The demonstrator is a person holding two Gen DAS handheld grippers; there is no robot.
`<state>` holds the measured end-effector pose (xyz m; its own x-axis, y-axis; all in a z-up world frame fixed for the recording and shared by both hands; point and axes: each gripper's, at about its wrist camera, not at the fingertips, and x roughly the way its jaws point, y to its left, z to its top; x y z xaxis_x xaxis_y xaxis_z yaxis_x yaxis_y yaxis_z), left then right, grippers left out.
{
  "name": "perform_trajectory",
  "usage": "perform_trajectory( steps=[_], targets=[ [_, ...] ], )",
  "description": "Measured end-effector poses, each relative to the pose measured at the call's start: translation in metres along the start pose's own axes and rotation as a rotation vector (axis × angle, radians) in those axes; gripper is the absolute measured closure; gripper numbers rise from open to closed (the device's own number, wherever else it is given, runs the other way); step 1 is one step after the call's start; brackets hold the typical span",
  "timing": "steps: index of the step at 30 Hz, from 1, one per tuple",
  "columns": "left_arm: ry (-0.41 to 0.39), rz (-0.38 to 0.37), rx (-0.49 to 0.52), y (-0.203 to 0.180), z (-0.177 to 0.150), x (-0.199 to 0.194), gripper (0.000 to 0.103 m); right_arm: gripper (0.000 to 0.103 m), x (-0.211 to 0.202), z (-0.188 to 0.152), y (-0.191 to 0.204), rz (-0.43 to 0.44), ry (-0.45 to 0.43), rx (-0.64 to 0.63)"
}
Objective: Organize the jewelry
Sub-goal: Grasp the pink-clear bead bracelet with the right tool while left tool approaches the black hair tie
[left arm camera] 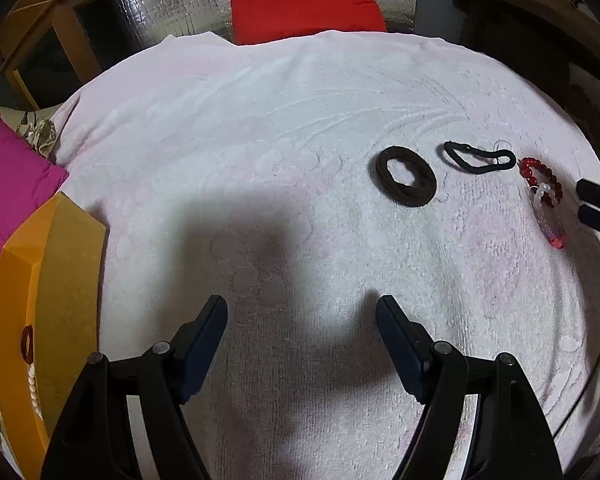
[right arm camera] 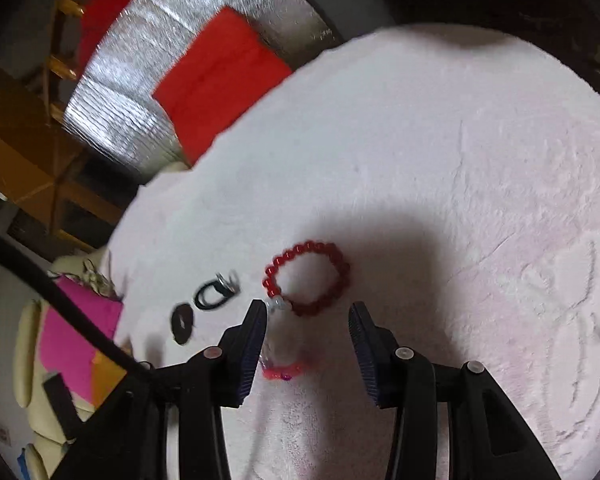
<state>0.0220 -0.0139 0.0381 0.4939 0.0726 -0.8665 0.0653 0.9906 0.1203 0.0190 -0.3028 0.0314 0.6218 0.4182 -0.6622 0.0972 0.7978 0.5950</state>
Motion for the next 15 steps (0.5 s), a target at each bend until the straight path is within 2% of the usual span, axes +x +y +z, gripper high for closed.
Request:
perform_trajectory(
  steps=[2,4,7,9,10,12,15],
  targets=[
    [-0.011,-0.013,-0.004,0.001,0.001,-0.001,0.026,0.057,0.007,-0.004,0.012,-0.022,0.006,-0.037],
    [-0.029,-0.035,-0.013,0.003,0.002,-0.002,0.026,0.062,0.015,-0.005,0.023,-0.066,0.005,-0.082],
    [-0.057,-0.094,-0.03,0.008,0.005,0.0,0.026,0.085,0.035,-0.015,0.036,-0.185,0.028,-0.158],
    [-0.066,-0.128,-0.034,0.01,0.009,0.004,0.026,0.089,0.037,-0.02,0.044,-0.245,0.006,-0.214],
    [-0.071,-0.14,-0.039,0.01,0.011,0.006,0.026,0.095,0.036,-0.022,0.05,-0.263,0.0,-0.252],
    [-0.084,-0.159,-0.057,0.01,0.014,0.01,0.026,0.095,0.031,-0.028,0.059,-0.265,-0.01,-0.294],
    [-0.111,-0.189,-0.089,0.009,0.021,0.015,0.026,0.095,0.019,-0.034,0.063,-0.21,-0.001,-0.298]
  ],
)
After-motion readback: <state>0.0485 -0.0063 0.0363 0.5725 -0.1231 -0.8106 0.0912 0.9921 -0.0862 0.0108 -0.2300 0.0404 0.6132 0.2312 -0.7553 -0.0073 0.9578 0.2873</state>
